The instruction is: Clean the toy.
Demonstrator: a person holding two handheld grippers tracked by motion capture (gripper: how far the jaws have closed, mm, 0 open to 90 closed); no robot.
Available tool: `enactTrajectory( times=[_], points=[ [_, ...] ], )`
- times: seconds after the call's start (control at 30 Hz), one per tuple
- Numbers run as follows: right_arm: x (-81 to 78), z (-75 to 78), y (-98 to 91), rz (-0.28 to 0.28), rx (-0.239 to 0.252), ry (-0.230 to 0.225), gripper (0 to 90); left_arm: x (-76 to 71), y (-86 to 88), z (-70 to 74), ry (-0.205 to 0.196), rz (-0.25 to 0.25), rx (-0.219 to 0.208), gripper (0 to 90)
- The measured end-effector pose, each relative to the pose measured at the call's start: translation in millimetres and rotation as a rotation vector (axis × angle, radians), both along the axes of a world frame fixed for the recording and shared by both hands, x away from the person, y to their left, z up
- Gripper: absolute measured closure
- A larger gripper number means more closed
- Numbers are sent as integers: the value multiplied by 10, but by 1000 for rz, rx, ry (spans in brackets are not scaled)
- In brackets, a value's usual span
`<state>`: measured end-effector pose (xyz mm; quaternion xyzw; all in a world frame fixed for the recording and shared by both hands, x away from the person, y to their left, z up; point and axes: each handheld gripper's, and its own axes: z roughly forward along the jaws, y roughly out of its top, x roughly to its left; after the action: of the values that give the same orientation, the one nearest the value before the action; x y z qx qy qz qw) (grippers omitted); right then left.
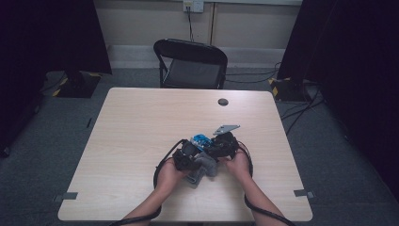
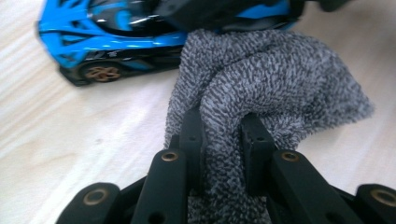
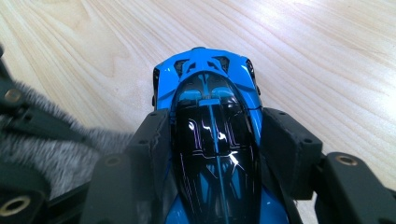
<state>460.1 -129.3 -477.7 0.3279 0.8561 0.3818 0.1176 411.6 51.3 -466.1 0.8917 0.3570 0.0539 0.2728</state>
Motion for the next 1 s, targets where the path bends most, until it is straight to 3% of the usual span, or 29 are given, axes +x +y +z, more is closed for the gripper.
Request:
enactTrajectory(
  times=[0.3, 1.0],
  points=[
    [-5, -2, 0, -3, 2, 1, 433, 100, 150, 1, -6, 63, 8, 745],
    [-9, -6, -6, -1, 4, -3, 433, 204, 333, 9, -10, 118, 28, 744]
  ],
)
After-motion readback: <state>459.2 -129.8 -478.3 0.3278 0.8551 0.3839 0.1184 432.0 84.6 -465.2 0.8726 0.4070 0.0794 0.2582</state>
